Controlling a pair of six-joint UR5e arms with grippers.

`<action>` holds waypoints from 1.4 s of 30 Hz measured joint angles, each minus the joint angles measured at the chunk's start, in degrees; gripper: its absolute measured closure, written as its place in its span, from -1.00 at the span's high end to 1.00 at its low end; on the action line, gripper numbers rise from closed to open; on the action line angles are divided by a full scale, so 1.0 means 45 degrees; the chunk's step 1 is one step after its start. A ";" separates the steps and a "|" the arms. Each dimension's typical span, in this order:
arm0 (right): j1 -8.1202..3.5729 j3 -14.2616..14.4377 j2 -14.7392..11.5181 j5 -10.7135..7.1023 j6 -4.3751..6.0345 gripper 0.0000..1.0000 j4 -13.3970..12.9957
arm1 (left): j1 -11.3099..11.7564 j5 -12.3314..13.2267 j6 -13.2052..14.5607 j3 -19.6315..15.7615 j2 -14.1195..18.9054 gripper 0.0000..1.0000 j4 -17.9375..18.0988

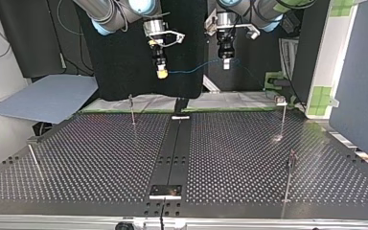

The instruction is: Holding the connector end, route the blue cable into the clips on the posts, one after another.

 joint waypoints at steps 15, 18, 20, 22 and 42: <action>0.0000 0.0000 0.0000 0.0000 0.0000 -1.00 0.0000 | 0.0000 0.0000 0.0000 0.0000 0.0000 -1.00 0.0000; 0.0000 -0.0001 0.0000 0.0000 0.0000 -1.00 0.0000 | 0.0000 0.0000 0.0000 0.0000 0.0000 -1.00 0.0000; 0.0000 -0.0001 0.0000 0.0000 0.0000 -1.00 0.0000 | 0.0000 0.0000 0.0000 0.0000 0.0000 -1.00 0.0000; 0.0000 0.0000 0.0000 0.0000 -0.0001 -1.00 0.0000 | 0.0000 0.0000 -0.0003 0.0000 0.0000 -1.00 0.0000; 0.0098 -0.0156 0.1066 0.0059 -0.0118 -1.00 0.0816 | 0.0020 0.0000 -0.0020 0.0000 0.0019 -1.00 0.0000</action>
